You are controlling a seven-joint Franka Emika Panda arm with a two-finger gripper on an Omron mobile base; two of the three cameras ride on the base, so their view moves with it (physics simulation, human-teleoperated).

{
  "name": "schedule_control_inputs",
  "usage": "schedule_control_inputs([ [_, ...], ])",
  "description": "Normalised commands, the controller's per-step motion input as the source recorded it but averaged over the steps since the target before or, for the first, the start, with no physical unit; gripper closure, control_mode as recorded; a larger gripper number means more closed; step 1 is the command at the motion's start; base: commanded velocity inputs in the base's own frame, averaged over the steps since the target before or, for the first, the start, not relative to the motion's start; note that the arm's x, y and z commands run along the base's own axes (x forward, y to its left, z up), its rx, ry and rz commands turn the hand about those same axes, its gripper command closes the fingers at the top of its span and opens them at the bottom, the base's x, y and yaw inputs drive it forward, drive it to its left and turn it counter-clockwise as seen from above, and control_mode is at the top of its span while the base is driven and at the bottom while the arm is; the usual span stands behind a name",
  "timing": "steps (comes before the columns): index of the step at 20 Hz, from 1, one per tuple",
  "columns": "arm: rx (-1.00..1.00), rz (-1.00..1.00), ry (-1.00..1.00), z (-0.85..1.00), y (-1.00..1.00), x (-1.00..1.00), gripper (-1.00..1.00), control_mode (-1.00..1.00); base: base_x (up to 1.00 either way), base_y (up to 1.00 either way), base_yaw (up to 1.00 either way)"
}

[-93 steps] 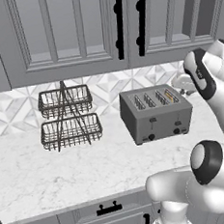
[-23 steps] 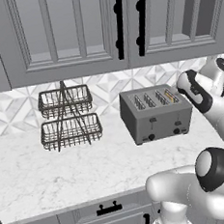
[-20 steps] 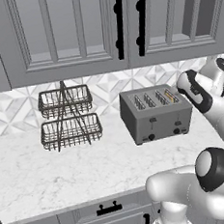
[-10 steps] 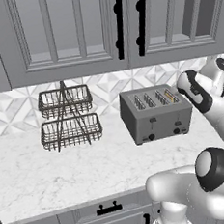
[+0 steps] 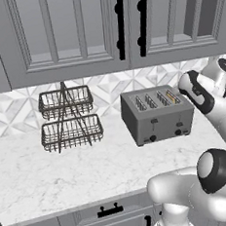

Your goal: Start the toaster. Once the lever pops up, take the bread to the plate on the dining counter.

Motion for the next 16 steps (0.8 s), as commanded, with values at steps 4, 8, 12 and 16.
schedule_control_inputs([
  [4, 0.00, 0.00, 0.00, 0.00, 0.00, 0.00, -1.00, -1.00, 0.00, 0.00, 0.00],
  [8, 0.00, 0.00, 0.00, 0.00, 0.00, 0.00, -1.00, -1.00, 0.00, 0.00, 0.00],
  [12, 0.00, 0.00, 0.00, 0.00, 0.00, 0.00, -1.00, -1.00, 0.00, 0.00, 0.00],
  [16, 0.00, 0.00, 0.00, 0.00, 0.00, 0.00, -1.00, -1.00, 0.00, 0.00, 0.00],
])
